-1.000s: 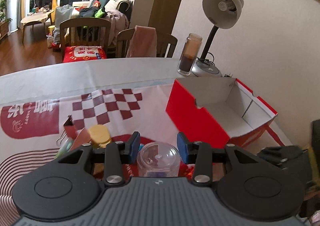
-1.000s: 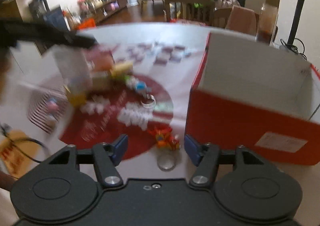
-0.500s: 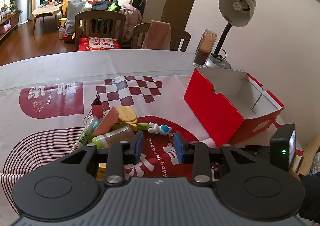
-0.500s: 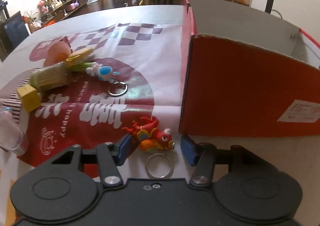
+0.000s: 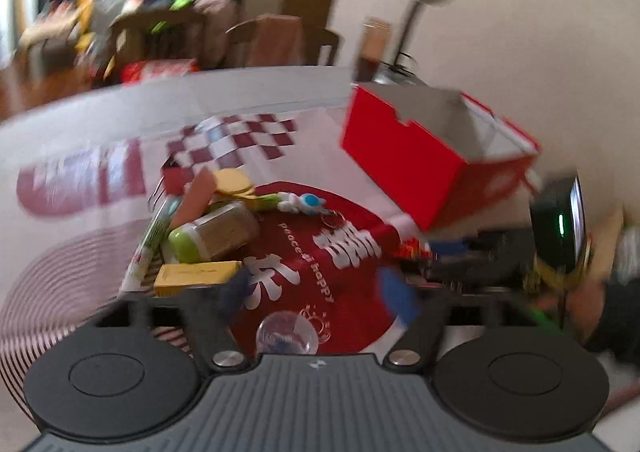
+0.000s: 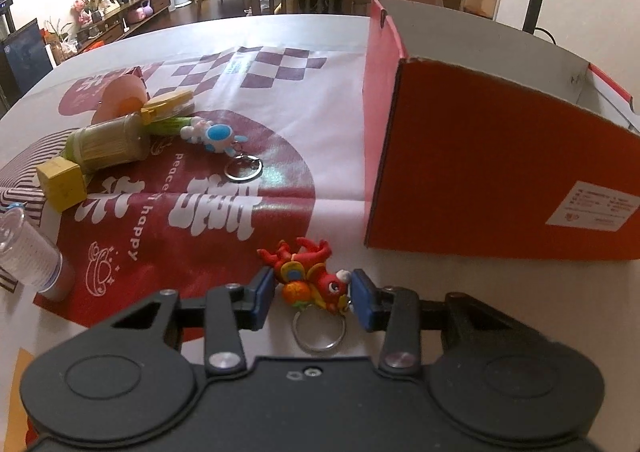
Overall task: Organize rigid objects
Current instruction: 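Lift and carry the jar with left gripper while right gripper carries the dragon toward the red box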
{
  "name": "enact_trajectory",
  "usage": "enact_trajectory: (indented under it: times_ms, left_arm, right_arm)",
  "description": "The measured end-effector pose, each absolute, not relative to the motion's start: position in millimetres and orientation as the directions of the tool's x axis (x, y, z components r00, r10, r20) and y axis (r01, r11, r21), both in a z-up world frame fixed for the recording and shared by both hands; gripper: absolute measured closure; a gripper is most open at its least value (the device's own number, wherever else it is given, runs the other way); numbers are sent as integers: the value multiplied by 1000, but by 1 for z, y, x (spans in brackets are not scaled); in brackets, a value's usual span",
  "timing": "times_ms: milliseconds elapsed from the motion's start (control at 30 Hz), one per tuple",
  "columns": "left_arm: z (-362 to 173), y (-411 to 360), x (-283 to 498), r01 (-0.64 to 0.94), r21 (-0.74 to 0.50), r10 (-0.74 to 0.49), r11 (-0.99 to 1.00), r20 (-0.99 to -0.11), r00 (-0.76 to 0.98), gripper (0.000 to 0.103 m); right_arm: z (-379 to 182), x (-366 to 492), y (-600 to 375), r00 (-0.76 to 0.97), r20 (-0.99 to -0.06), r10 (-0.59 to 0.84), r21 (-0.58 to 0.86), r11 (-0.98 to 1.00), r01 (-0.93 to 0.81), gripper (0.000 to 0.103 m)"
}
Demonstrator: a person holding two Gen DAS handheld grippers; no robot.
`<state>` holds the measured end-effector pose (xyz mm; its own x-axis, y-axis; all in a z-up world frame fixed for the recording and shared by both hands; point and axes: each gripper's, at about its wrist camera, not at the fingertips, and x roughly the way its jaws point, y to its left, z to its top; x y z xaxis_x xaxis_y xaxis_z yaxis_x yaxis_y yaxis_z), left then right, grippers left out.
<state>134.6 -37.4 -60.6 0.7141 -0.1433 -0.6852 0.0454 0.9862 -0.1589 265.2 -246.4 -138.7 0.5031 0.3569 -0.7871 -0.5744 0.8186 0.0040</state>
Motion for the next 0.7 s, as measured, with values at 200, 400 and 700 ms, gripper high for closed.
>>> enact_trajectory:
  times_ms: [200,400,700]
  left_arm:
    - [-103,-47,135,11,-95,-78,995,-731,678,19]
    - [-130,-48,139,6,-68,-55,998,-751,658,31]
    - [-132,-50,144,-23,-37,-13,999,-758,653,63]
  right_arm:
    - [-128,258,-252,499,-783,371,14,813,-582,63]
    - [-115,252,-256,491,-778,392,28,802,-596,63]
    - [-94,246,-262,471,-767,435,60,780,-623,63]
